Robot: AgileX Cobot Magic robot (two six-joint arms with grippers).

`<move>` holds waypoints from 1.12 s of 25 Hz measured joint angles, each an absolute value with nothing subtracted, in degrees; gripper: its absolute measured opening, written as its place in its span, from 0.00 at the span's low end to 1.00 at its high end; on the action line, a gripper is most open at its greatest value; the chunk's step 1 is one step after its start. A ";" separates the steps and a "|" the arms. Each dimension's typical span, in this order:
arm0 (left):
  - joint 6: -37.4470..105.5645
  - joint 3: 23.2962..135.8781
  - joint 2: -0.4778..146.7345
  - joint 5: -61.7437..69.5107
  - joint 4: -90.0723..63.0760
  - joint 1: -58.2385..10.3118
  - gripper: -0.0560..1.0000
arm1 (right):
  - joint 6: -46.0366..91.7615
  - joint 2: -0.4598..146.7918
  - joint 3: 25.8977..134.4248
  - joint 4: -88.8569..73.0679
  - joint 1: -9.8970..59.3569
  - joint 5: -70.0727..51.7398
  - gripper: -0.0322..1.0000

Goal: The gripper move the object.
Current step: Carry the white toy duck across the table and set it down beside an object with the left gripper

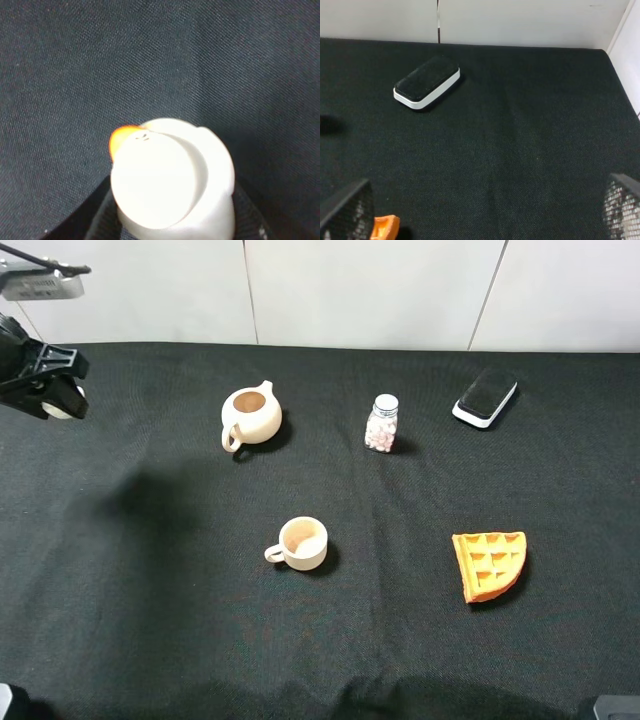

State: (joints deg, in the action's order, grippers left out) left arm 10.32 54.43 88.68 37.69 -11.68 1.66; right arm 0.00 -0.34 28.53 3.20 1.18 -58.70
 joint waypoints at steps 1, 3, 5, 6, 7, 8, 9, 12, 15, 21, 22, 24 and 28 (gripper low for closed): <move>10.14 54.43 88.18 38.28 -11.68 1.66 0.53 | 0.00 -0.34 28.53 3.20 1.18 -58.70 0.70; 10.00 54.43 87.34 39.45 -11.68 1.66 0.53 | 0.00 -0.34 28.53 3.20 1.18 -58.70 0.70; 9.88 54.43 86.83 40.89 -11.68 1.66 0.53 | 0.00 -0.34 28.53 3.20 1.18 -58.70 0.70; 9.70 54.43 86.76 41.51 -11.68 1.66 0.53 | 0.00 -0.34 28.53 3.20 1.18 -58.70 0.70; 9.35 54.43 86.61 41.99 -11.68 1.66 0.53 | 0.00 -0.34 28.53 3.20 1.18 -58.70 0.70; 9.04 54.43 86.55 42.54 -11.60 1.41 0.53 | 0.00 -0.34 28.53 3.20 1.18 -58.70 0.70; 8.89 54.43 86.49 42.90 -11.46 0.90 0.53 | 0.00 -0.34 28.53 3.20 1.18 -58.70 0.70; 8.68 54.43 85.94 43.23 -11.47 -2.23 0.53 | 0.00 -0.34 28.53 3.20 1.18 -58.70 0.70; 7.43 54.43 85.77 43.25 -11.47 -7.03 0.53 | 0.00 -0.34 28.53 3.20 1.18 -58.70 0.70; 4.13 54.43 85.63 42.65 -11.47 -16.08 0.53 | 0.00 -0.34 28.53 3.20 1.18 -58.70 0.70; 3.62 54.43 85.59 42.60 -11.47 -17.18 0.53 | 0.00 -0.34 28.53 3.20 1.18 -58.70 0.70; 2.87 54.43 85.59 42.60 -11.47 -19.70 0.53 | 0.00 -0.34 28.53 3.20 1.18 -58.70 0.70; 1.30 54.43 85.59 42.29 -11.47 -24.36 0.53 | 0.00 -0.34 28.53 3.20 1.18 -58.70 0.70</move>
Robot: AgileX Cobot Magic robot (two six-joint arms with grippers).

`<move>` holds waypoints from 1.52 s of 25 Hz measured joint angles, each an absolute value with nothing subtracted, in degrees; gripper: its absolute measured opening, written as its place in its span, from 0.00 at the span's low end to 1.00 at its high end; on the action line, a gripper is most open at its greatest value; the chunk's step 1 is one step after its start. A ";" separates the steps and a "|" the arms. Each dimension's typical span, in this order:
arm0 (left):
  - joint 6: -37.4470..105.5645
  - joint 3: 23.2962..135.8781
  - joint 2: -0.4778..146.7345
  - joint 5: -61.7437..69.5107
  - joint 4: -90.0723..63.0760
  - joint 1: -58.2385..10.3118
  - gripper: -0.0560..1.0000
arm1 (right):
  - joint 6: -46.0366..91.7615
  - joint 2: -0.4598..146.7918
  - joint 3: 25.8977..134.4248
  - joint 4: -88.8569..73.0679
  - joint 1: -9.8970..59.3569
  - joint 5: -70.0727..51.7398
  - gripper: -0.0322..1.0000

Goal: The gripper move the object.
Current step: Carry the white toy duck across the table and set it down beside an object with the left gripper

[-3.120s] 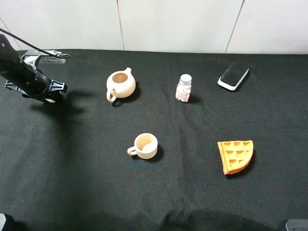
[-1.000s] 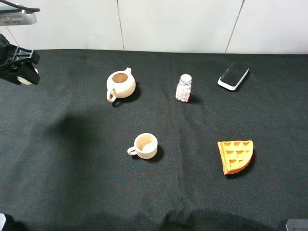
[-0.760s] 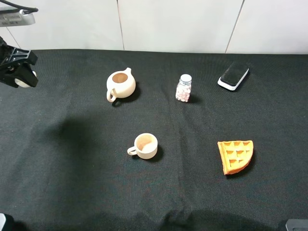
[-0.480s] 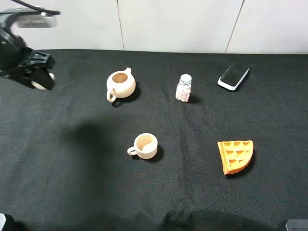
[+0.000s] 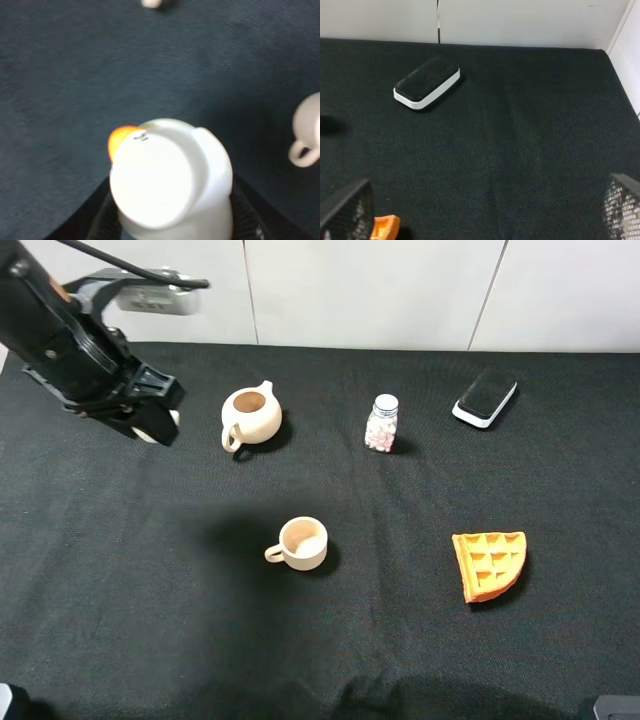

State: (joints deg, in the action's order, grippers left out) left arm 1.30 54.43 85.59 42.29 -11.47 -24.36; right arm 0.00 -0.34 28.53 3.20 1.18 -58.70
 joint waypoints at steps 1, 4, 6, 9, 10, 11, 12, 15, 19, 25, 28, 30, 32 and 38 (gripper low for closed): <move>0.88 54.43 85.59 42.12 -11.47 -25.36 0.53 | 0.00 -0.34 28.53 3.20 1.18 -58.70 0.70; 0.00 54.43 85.59 41.03 -11.47 -28.77 0.53 | 0.00 -0.34 28.53 3.20 1.18 -58.70 0.70; -0.87 54.43 85.59 40.54 -11.47 -30.81 0.53 | 0.00 -0.34 28.53 3.20 1.18 -58.70 0.70; -1.61 54.43 85.59 39.73 -11.47 -33.81 0.53 | 0.00 -0.34 28.53 3.20 1.18 -58.70 0.70; -1.84 54.43 85.59 39.67 -11.47 -34.82 0.53 | 0.00 -0.34 28.53 3.20 1.18 -58.70 0.70; -1.90 54.43 85.59 39.61 -11.47 -35.83 0.53 | 0.00 -0.34 28.53 3.20 1.18 -58.70 0.70; -2.01 54.43 85.59 39.50 -11.47 -36.67 0.53 | 0.00 -0.34 28.53 3.20 1.18 -58.70 0.70; -2.29 54.54 85.59 39.39 -11.47 -39.75 0.53 | 0.00 -0.34 28.53 3.20 1.18 -58.70 0.70; -4.09 56.48 85.59 39.39 -10.61 -42.57 0.52 | 0.00 -0.34 28.53 3.20 1.18 -58.70 0.70; -4.88 61.08 88.31 41.76 -8.96 -43.56 0.52 | 0.00 -0.34 28.53 3.20 1.18 -58.70 0.70; -4.93 65.26 91.88 44.06 -6.56 -45.38 0.52 | 0.00 -0.34 28.53 3.20 1.18 -58.70 0.70; -4.93 68.73 94.51 44.62 -5.21 -46.63 0.52 | 0.00 -0.34 28.53 3.20 1.18 -58.70 0.70; -4.93 72.06 97.56 45.53 -4.72 -47.65 0.52 | 0.00 -0.34 28.53 3.20 1.18 -58.70 0.70; -3.78 82.46 106.16 47.71 -4.08 -50.39 0.52 | 0.00 -0.34 28.53 3.20 1.18 -58.70 0.70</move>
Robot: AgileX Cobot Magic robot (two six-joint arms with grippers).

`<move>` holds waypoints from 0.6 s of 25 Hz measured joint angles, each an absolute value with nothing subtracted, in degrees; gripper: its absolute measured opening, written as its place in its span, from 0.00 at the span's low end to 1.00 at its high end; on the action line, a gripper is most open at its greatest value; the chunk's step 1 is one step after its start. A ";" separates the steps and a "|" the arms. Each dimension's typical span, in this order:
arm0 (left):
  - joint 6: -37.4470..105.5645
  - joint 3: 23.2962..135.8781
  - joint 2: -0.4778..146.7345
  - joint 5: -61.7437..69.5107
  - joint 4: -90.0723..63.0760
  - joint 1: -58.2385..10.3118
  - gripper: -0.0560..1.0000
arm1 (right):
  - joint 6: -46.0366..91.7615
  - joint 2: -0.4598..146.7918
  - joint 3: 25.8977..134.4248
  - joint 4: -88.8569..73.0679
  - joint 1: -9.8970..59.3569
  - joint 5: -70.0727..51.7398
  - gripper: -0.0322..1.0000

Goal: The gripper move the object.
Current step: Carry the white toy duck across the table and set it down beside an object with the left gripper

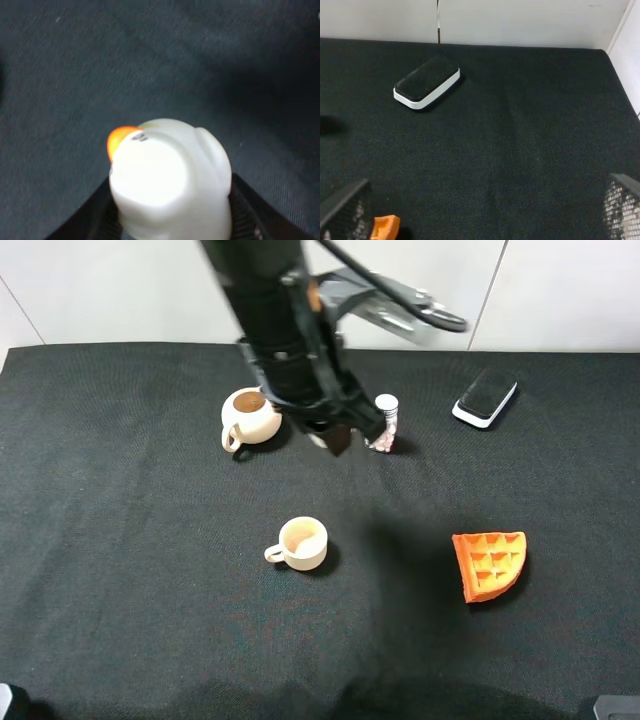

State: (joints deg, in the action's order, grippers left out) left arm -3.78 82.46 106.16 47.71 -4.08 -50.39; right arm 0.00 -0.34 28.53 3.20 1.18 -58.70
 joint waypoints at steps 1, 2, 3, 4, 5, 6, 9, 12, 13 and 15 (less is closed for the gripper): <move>-3.53 83.91 107.57 48.14 -4.08 -50.88 0.52 | 0.00 -0.34 28.53 3.20 1.18 -58.70 0.70; -3.20 85.69 108.98 48.50 -4.08 -51.35 0.52 | 0.00 -0.34 28.53 3.20 1.18 -58.70 0.70; -2.83 87.49 110.18 48.91 -4.05 -51.73 0.52 | 0.00 -0.34 28.53 3.20 1.18 -58.70 0.70; -2.36 89.30 111.63 49.31 -4.00 -52.20 0.52 | 0.00 -0.34 28.53 3.20 1.18 -58.70 0.70; -1.99 90.83 113.05 49.71 -3.93 -52.66 0.52 | 0.00 -0.34 28.53 3.20 1.18 -58.70 0.70; -1.41 92.64 114.22 50.11 -3.93 -53.05 0.52 | 0.00 -0.34 28.53 3.20 1.18 -58.70 0.70; -0.62 97.36 118.20 50.62 -3.93 -54.49 0.52 | 0.00 -0.34 28.53 3.20 1.18 -58.70 0.70; 0.00 101.49 121.59 51.55 -3.88 -55.71 0.52 | 0.00 -0.34 28.53 3.20 1.18 -58.70 0.70; 0.00 102.76 122.67 51.76 -3.88 -56.11 0.52 | 0.00 -0.34 28.53 3.20 1.18 -58.70 0.70; 0.00 104.73 124.52 51.83 -3.69 -56.83 0.52 | 0.00 -0.34 28.53 3.20 1.18 -58.70 0.70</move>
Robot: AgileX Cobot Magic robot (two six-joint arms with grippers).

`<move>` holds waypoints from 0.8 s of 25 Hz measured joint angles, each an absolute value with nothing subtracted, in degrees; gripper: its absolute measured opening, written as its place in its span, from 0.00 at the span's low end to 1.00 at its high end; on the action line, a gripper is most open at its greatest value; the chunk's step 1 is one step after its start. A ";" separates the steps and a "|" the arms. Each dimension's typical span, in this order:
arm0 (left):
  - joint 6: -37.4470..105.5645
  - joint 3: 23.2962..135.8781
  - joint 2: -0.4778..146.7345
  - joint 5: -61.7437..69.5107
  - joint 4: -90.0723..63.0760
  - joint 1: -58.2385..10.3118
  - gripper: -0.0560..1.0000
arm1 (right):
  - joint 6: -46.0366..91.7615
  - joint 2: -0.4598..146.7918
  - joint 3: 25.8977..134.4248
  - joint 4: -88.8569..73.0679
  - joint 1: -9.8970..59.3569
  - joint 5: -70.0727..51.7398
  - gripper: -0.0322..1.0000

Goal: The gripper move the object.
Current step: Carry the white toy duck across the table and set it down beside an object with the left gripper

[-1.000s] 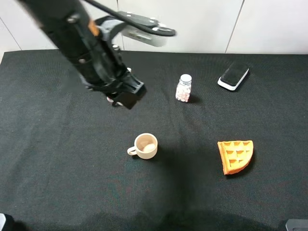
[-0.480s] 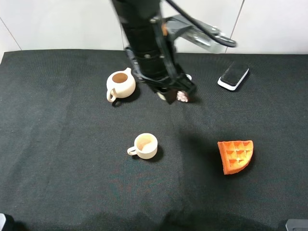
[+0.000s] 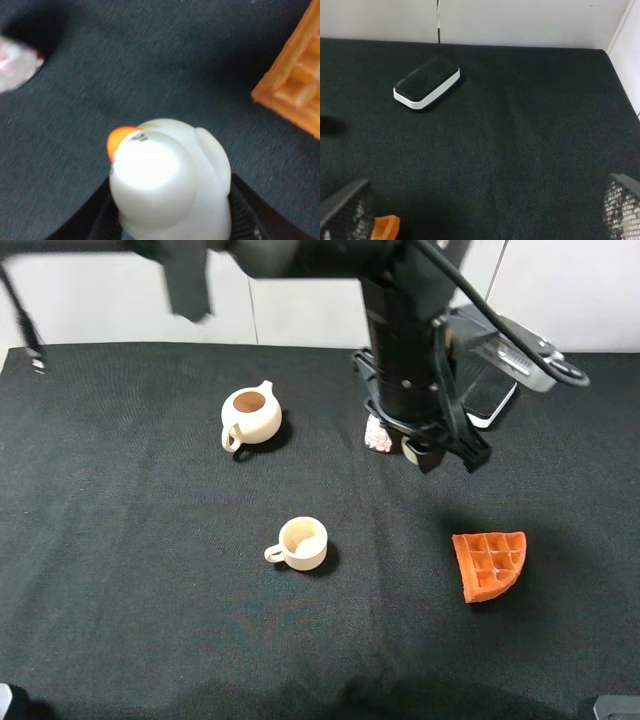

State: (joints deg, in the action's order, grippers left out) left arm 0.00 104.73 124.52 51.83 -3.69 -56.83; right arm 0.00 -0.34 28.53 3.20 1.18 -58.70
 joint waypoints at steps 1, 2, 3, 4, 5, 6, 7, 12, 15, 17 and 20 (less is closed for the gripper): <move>0.00 105.62 125.41 51.83 -3.64 -57.22 0.52 | 0.00 -0.34 28.53 3.20 1.18 -58.70 0.70; 0.00 106.33 126.08 51.83 -3.64 -57.48 0.52 | 0.00 -0.34 28.53 3.20 1.18 -58.70 0.70; 0.00 106.86 126.79 51.83 -3.64 -57.83 0.52 | 0.00 -0.34 28.53 3.20 1.18 -58.70 0.70; 0.00 107.20 127.26 51.83 -3.55 -58.04 0.52 | 0.00 -0.34 28.53 3.20 1.18 -58.70 0.70; 0.00 107.45 127.78 51.83 -3.55 -58.34 0.52 | 0.00 -0.34 28.53 3.20 1.18 -58.70 0.70; 0.00 107.49 128.12 51.74 -3.50 -58.53 0.52 | 0.00 -0.34 28.53 3.20 1.18 -58.70 0.70; 0.00 107.56 128.56 51.74 -3.37 -58.70 0.52 | 0.00 -0.34 28.53 3.20 1.18 -58.70 0.70; 0.82 107.75 130.39 51.57 -3.00 -59.46 0.52 | 0.00 -0.34 28.53 3.20 1.18 -58.70 0.70; 0.94 107.75 131.47 51.10 -2.96 -59.98 0.52 | 0.00 -0.34 28.53 3.20 1.18 -58.70 0.70; 1.01 107.75 132.14 50.47 -2.93 -60.12 0.52 | 0.00 -0.34 28.53 3.20 1.18 -58.70 0.70; 1.00 107.75 133.22 49.75 -2.93 -60.12 0.52 | 0.00 -0.34 28.53 3.20 1.18 -58.70 0.70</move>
State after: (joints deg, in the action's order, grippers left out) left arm 1.00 107.75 133.22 49.75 -2.93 -60.12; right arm 0.00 -0.34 28.53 3.20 1.18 -58.70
